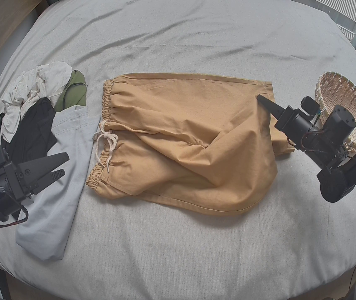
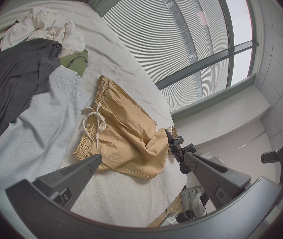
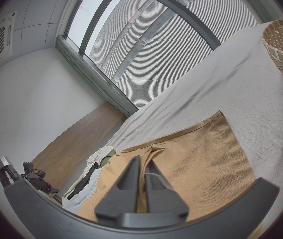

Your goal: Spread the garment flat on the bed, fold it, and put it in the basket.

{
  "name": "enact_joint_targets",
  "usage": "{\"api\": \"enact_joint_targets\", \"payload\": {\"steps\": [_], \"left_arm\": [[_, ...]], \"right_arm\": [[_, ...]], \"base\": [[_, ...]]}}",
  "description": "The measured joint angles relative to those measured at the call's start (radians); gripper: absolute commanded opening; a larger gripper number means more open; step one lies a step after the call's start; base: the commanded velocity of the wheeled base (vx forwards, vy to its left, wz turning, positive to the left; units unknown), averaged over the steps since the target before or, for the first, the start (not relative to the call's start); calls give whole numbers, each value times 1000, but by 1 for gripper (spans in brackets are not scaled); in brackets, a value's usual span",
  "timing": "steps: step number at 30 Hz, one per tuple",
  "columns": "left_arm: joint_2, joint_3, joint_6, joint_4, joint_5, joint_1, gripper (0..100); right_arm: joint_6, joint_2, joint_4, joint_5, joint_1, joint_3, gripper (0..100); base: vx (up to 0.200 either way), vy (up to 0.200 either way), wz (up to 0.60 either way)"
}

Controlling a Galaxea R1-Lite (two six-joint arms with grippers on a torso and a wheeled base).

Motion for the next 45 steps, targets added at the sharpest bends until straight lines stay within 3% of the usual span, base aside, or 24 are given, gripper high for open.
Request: {"api": "enact_joint_targets", "payload": {"steps": [5,11,16,23,30,45], "left_arm": [[0,4,0,0,1,0,100],[0,13,0,-7,1,1,100],[0,25,0,-23,1,0,100],[-2,44,-1,-39,1,-1,100],[-5,54,-4,-45,2,-1,100],[-9,60,-4,-46,3,0,100]], "right_arm": [[-2,8,9,-84,-23,-35,100],[-14,-60,31,-88,-45,38,100],[-51,-171,78,-82,-58,225,100],[-180,-285,132,-20,-78,491,100],[-310,-292,144,54,-97,599,100],[-333,-193,83,95,-66,616,100]], "base": [[0,0,0],[0,0,0],[0,0,0],[0,0,0],[0,0,0],[0,0,0]]}}
